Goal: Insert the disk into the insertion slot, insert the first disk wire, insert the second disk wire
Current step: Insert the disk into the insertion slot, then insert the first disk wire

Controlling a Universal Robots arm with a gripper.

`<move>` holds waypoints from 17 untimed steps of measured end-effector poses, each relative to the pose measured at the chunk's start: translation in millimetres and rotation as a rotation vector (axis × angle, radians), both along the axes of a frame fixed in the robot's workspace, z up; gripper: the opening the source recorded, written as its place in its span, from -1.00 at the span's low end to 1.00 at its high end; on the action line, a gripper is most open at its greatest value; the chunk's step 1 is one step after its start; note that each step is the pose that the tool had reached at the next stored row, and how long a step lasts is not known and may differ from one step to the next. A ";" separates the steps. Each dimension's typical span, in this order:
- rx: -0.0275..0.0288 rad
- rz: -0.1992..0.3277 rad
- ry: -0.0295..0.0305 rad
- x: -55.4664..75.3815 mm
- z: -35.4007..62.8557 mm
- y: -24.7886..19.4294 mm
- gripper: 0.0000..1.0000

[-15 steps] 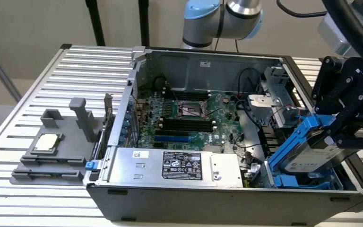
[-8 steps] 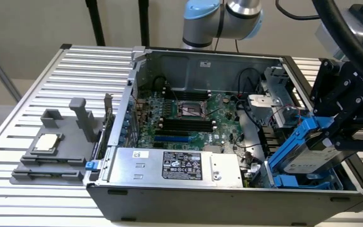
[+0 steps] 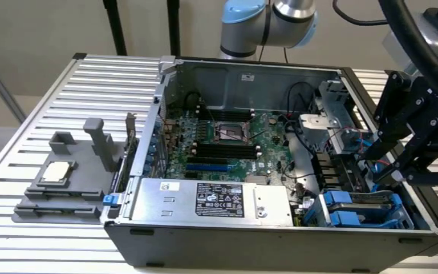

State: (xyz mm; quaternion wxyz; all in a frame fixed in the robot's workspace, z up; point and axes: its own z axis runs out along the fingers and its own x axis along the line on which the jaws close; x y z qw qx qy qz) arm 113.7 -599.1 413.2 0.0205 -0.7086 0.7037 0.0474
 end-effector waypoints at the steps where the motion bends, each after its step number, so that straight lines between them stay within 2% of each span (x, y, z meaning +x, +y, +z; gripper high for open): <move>1: -0.0001 0.000 0.0000 2.0 0.1 0.3 -0.19; 5: 0.0000 0.000 0.0000 9.3 0.0 2.7 -0.19; 11: -0.0002 0.000 0.0000 19.6 -1.0 12.4 -0.19; 13: -0.0002 0.000 0.0000 24.7 -3.0 15.3 -0.19; 17: -0.0002 0.000 0.0000 29.1 -10.4 18.1 -0.19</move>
